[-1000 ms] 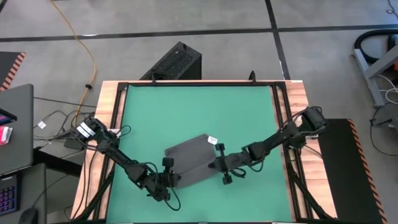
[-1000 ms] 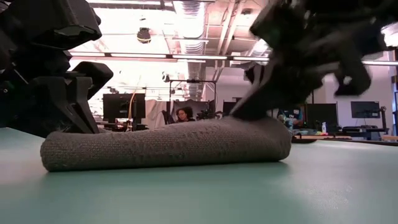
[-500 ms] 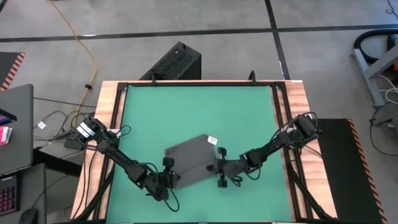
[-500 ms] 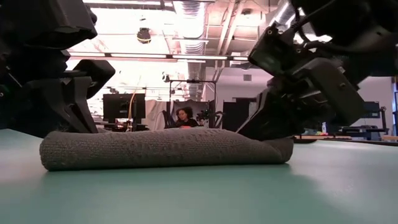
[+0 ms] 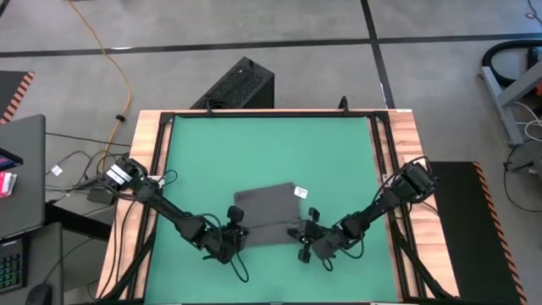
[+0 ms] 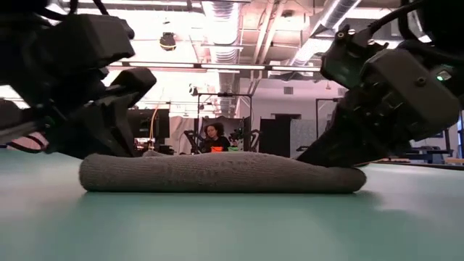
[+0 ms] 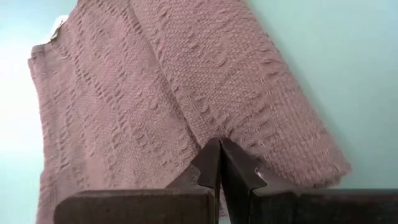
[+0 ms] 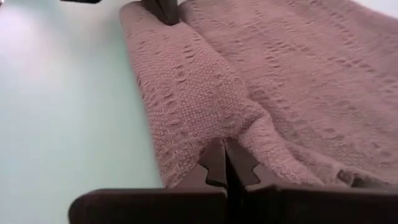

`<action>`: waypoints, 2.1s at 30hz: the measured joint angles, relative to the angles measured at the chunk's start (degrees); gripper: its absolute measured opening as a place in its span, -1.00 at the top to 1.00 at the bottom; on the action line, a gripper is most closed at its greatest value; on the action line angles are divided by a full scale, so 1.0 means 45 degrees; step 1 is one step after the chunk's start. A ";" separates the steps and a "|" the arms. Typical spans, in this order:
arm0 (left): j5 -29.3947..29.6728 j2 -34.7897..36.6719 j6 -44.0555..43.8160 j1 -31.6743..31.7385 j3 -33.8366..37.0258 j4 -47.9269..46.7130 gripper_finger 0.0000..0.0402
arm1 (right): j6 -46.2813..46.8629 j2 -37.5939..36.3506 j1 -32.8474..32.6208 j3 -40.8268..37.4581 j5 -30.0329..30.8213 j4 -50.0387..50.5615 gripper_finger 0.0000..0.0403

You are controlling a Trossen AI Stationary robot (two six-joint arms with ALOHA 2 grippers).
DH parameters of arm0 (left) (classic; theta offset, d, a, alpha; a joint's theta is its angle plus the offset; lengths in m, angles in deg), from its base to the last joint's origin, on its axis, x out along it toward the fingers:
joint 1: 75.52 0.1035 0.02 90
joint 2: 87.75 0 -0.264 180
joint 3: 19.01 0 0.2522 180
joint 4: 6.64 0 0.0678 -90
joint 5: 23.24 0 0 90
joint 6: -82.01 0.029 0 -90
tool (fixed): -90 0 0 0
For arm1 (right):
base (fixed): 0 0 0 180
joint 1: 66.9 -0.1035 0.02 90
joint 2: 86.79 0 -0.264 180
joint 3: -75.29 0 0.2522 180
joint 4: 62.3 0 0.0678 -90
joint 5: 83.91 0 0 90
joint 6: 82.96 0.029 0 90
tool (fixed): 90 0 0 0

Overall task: Roll towel
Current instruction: Roll the gray towel

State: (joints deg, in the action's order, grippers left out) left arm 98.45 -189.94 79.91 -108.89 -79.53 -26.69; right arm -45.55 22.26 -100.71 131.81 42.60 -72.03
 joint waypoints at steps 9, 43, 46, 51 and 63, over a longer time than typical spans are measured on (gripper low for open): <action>-0.0455 -0.0005 0.1798 0.0573 0.0000 0.0156 1.00 | 0.0406 -0.0072 -0.0428 -0.0023 0.1275 -0.0086 0.91; -0.0370 0.0124 0.1208 0.0561 0.0015 -0.0081 1.00 | 0.0345 -0.1481 0.0298 0.0045 0.1667 0.3230 0.91; -0.0298 0.0478 0.1091 0.0405 -0.0060 -0.0200 1.00 | 0.0943 -0.1487 0.0384 0.0040 0.1665 0.3557 0.91; 0.0050 0.1157 0.0898 0.0087 -0.0424 -0.0690 1.00 | 0.1517 -0.1496 0.0545 0.0030 0.1335 0.3816 0.91; 0.2787 0.1409 -0.0434 -0.0119 0.0226 0.4568 1.00 | 0.1729 -0.1486 0.0550 0.0026 0.0968 0.3790 0.91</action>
State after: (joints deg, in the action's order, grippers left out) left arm 110.99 -183.60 77.96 -109.42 -78.52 -6.14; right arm -37.77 15.58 -98.23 131.93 46.95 -54.97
